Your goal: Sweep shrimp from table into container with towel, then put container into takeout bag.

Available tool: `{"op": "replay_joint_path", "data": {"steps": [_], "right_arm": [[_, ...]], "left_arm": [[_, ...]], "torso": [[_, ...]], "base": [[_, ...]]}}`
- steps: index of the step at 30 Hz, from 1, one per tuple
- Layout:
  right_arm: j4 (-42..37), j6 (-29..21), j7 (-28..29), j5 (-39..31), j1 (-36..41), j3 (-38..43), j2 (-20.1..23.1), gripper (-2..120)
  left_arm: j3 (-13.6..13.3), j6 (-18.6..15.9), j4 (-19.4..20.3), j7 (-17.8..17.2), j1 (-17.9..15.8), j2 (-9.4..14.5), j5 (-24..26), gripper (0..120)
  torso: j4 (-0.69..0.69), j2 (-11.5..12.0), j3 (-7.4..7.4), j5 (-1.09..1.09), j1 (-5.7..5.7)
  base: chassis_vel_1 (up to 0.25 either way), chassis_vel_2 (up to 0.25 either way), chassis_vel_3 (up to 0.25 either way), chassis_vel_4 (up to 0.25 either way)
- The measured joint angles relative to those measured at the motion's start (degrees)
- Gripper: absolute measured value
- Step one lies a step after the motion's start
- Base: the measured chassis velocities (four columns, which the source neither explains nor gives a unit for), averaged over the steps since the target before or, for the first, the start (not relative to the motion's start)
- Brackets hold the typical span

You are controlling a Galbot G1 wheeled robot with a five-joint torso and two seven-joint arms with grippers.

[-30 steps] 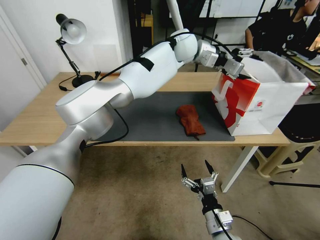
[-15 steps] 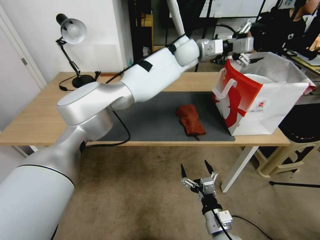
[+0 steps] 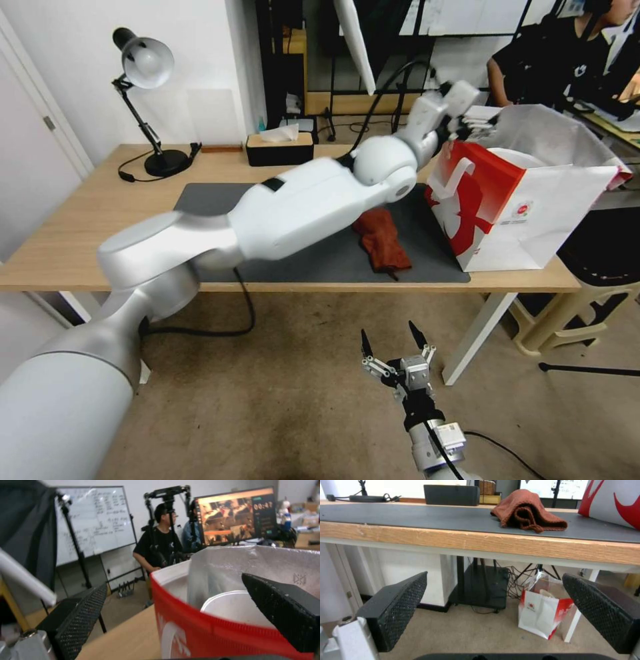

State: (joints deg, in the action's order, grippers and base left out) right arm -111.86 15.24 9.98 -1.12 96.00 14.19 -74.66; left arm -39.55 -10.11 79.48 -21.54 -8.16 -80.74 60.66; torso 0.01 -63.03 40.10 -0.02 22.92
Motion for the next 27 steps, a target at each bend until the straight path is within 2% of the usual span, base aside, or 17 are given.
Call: {"op": "replay_joint_path", "data": {"steps": [1, 2, 5, 6, 9, 10, 13, 14, 16, 17, 19, 20, 21, 23, 24, 25, 27], "right_arm": [[-0.01, -0.01, 0.00, 0.05, 0.04, -0.05, -0.10, 100], [-0.01, -0.01, 0.00, 0.05, 0.04, -0.05, -0.10, 100], [-0.19, -0.01, 0.08, 0.15, 0.31, -0.05, -0.22, 100], [-0.19, -0.01, 0.08, 0.15, 0.31, -0.05, -0.22, 100], [-1.12, 0.01, 0.19, 0.14, 0.94, 0.08, -0.16, 100], [-1.12, 0.01, 0.19, 0.14, 0.94, 0.08, -0.16, 100], [-2.17, 0.04, 0.25, 0.21, 1.51, 0.33, -0.13, 100], [-2.17, 0.04, 0.25, 0.21, 1.51, 0.33, -0.13, 100], [-2.66, 0.05, 0.34, 0.26, 1.82, 0.40, -0.16, 100], [-2.66, 0.05, 0.34, 0.26, 1.82, 0.40, -0.16, 100], [-3.31, 0.05, 0.44, 0.56, 2.28, 0.42, -0.16, 100], [-3.41, 0.07, 0.46, 0.66, 2.35, 0.42, -0.17, 100], [-3.41, 0.07, 0.46, 0.66, 2.35, 0.42, -0.17, 100], [-3.43, 0.17, 0.51, 0.93, 2.26, 0.42, -0.32, 100], [-3.43, 0.19, 0.54, 1.02, 2.18, 0.41, -0.36, 100], [-3.43, 0.19, 0.54, 1.02, 2.18, 0.41, -0.36, 100], [-3.66, 0.19, 0.60, 1.25, 2.16, 0.35, -0.45, 100]], "left_arm": [[1.25, -0.33, 2.15, -1.27, 1.70, 1.54, 0.92, 100], [1.25, -0.33, 2.15, -1.27, 1.70, 1.54, 0.92, 100], [3.25, -0.19, 6.29, -4.35, 5.33, 4.09, 1.20, 100], [3.25, -0.19, 6.29, -4.35, 5.33, 4.09, 1.20, 100], [5.59, 0.16, 11.76, -7.92, 10.26, 7.35, 0.73, 100], [5.59, 0.16, 11.76, -7.92, 10.26, 7.35, 0.73, 100], [8.12, 0.69, 17.45, -9.14, 16.26, 11.69, -1.55, 100], [8.12, 0.69, 17.45, -9.14, 16.26, 11.69, -1.55, 100], [10.11, 1.48, 20.34, -9.09, 20.63, 14.73, -4.08, 100], [10.11, 1.48, 20.34, -9.09, 20.63, 14.73, -4.08, 100], [14.22, 2.98, 24.51, -7.01, 28.41, 19.58, -6.88, 100], [15.42, 3.86, 25.58, -6.24, 30.88, 20.95, -7.45, 100], [15.42, 3.86, 25.58, -6.24, 30.88, 20.95, -7.45, 100], [20.43, 6.07, 28.82, -4.24, 38.87, 24.15, -9.76, 100], [22.54, 6.46, 29.77, -3.58, 41.42, 24.94, -10.87, 100], [22.54, 6.46, 29.77, -3.58, 41.42, 24.94, -10.87, 100], [27.74, 7.15, 31.64, -1.86, 47.82, 26.32, -13.94, 100]], "torso": [[0.00, 0.00, 0.00, 0.00, 0.00], [0.00, 0.00, 0.00, 0.00, 0.00], [-0.01, 0.00, 0.00, 0.00, 0.00], [-0.01, 0.00, 0.00, 0.00, 0.00], [-0.02, 0.00, 0.00, 0.01, 0.00], [-0.02, 0.00, 0.00, 0.01, 0.00], [-0.01, 0.00, 0.00, 0.00, 0.00], [-0.01, 0.00, 0.00, 0.00, 0.00], [-0.01, 0.00, 0.00, 0.00, 0.00], [-0.01, 0.00, 0.00, 0.00, 0.00], [-0.01, 0.00, 0.00, -0.01, 0.00], [0.01, 0.00, 0.00, -0.02, 0.00], [0.01, 0.00, 0.00, -0.02, 0.00], [0.00, 0.00, 0.00, -0.02, -0.01], [0.00, 0.00, 0.00, 0.00, -0.01], [0.00, 0.00, 0.00, 0.00, -0.01], [0.00, 0.00, 0.00, 0.01, -0.01]], "base": [[0.000, 0.000, 0.000, 0.000], [0.000, 0.000, 0.000, 0.000], [0.000, 0.000, 0.000, 0.000], [0.000, 0.000, 0.000, 0.000], [0.000, 0.000, 0.000, 0.000], [0.000, 0.000, 0.000, 0.000], [0.000, 0.000, 0.000, 0.000], [0.000, 0.000, 0.000, 0.000], [0.000, 0.000, 0.000, 0.000], [0.000, 0.000, 0.000, 0.000], [0.000, 0.000, 0.000, 0.000], [0.000, 0.000, 0.000, 0.000], [0.000, 0.000, 0.000, 0.000], [0.000, 0.000, 0.000, 0.000], [0.000, 0.000, 0.000, 0.000], [0.000, 0.000, 0.000, 0.000], [0.000, 0.000, 0.000, 0.000]]}}
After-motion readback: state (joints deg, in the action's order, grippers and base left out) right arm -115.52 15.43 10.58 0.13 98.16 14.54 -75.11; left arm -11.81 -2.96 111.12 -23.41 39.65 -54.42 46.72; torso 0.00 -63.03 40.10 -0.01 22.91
